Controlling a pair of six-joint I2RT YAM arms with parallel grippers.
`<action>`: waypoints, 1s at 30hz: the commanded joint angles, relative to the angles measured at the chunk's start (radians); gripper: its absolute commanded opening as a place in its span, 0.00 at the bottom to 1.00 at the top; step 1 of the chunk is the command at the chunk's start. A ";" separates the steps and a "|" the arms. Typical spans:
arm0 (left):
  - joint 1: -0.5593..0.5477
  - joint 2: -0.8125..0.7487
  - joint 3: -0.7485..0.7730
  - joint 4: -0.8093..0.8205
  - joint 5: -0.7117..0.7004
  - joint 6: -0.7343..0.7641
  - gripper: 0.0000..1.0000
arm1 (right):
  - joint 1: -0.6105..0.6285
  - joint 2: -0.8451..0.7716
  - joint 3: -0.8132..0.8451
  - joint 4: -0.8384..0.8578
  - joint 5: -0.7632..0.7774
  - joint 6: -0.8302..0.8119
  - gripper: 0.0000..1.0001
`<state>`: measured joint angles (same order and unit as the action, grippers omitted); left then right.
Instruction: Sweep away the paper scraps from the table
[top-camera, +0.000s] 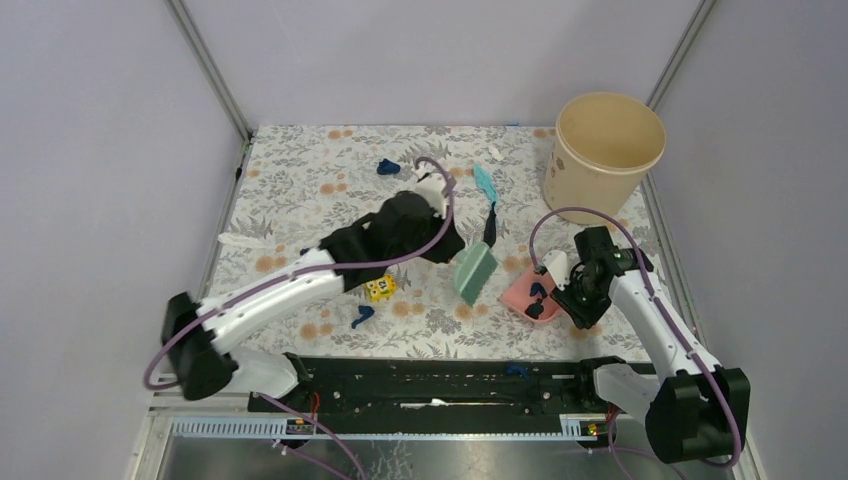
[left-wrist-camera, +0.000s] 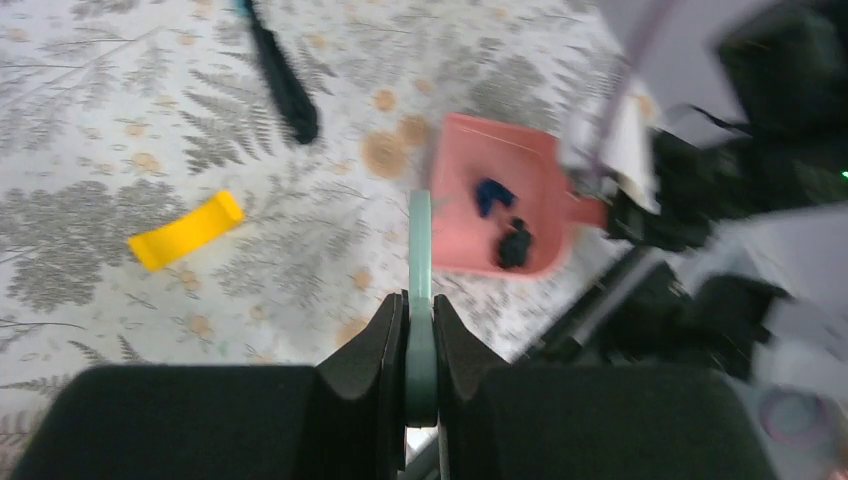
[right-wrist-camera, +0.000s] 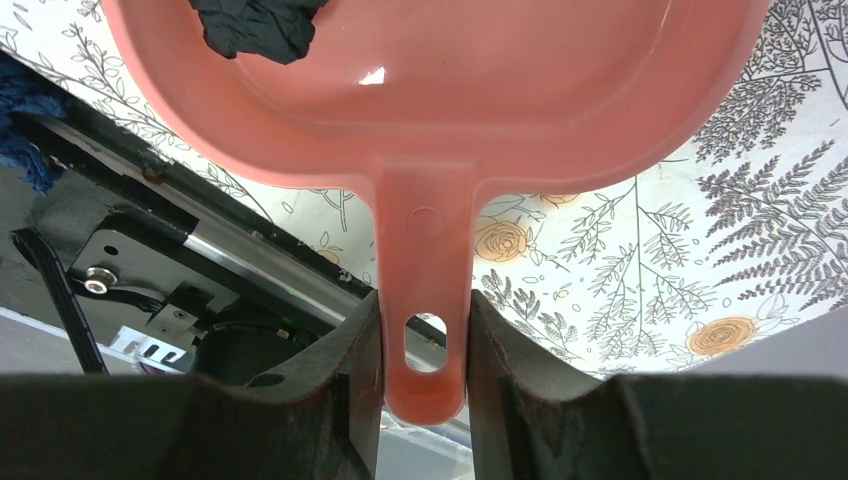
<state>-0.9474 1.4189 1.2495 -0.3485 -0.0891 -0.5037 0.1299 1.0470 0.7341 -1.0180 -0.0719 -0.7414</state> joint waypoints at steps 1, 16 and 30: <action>-0.029 -0.181 -0.116 0.155 0.238 0.000 0.00 | -0.002 0.055 0.054 0.037 -0.017 0.072 0.00; -0.229 0.009 -0.224 0.223 0.592 0.283 0.00 | -0.018 0.136 0.183 0.093 0.055 0.201 0.00; -0.254 0.241 -0.015 0.177 0.293 0.350 0.00 | -0.040 0.132 0.156 0.109 0.044 0.199 0.00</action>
<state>-1.1969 1.6600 1.1881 -0.1883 0.3702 -0.2127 0.1017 1.1812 0.8829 -0.9245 -0.0345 -0.5617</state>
